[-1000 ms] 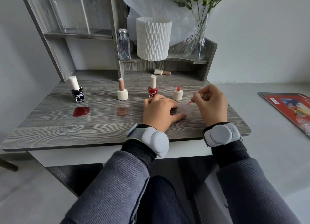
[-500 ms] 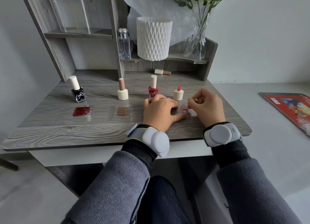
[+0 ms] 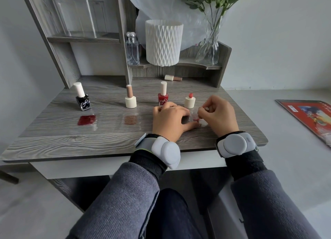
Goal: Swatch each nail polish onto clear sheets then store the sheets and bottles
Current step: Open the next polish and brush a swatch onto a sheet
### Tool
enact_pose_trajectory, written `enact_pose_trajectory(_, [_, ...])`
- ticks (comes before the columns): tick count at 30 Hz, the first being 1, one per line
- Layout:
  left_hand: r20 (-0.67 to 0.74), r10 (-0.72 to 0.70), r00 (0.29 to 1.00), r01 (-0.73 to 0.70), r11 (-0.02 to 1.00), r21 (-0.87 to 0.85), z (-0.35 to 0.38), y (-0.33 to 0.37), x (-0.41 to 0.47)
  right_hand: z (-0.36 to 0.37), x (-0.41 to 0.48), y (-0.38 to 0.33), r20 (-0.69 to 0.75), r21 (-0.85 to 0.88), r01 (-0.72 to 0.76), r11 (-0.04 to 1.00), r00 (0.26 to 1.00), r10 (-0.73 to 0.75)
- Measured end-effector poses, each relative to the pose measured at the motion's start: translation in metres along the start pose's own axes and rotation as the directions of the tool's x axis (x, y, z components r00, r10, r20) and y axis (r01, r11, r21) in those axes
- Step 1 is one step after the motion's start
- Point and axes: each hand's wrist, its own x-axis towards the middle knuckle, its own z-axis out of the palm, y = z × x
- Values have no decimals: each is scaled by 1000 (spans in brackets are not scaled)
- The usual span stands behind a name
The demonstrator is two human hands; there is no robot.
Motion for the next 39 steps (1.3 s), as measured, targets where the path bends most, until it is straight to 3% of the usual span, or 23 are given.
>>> enact_pose_trajectory(4, [8,5,1000,-5,1000,-3,-1,1,0,-3,-1,1,-76,4,-21,1000,997,21])
enact_pose_trajectory(8, [7,0,1000,0,1000,5,-1,0,0,-5,1,0,-182,190,-11,982,982,46])
enact_pose_trajectory(16, [19,-7,1000,7,1000,1,-1,1,0,-3,0,-1,-85,184,5,983,996,11])
enact_pose_trajectory(20, [4,-2,1000,2,1000,-4,-1,1,-1,-2,0,-1,44,77,-21,997,999,17])
enact_pose_trajectory(22, [-1,-1,1000,1,1000,-3,-1,1,-1,-2,0,-1,41,31,-42,999,998,41])
enact_pose_trajectory(28, [8,-2,1000,2,1000,-10,-2,1,-1,-4,-1,-1,-94,-13,-81,997,992,80])
enact_pose_trajectory(33, [20,-10,1000,10,1000,-10,-1,0,0,-10,-1,-3,-310,197,-60,979,943,121])
enact_pose_trajectory(39, [31,-9,999,9,1000,9,-2,1,0,-3,2,2,-116,37,-64,997,991,68])
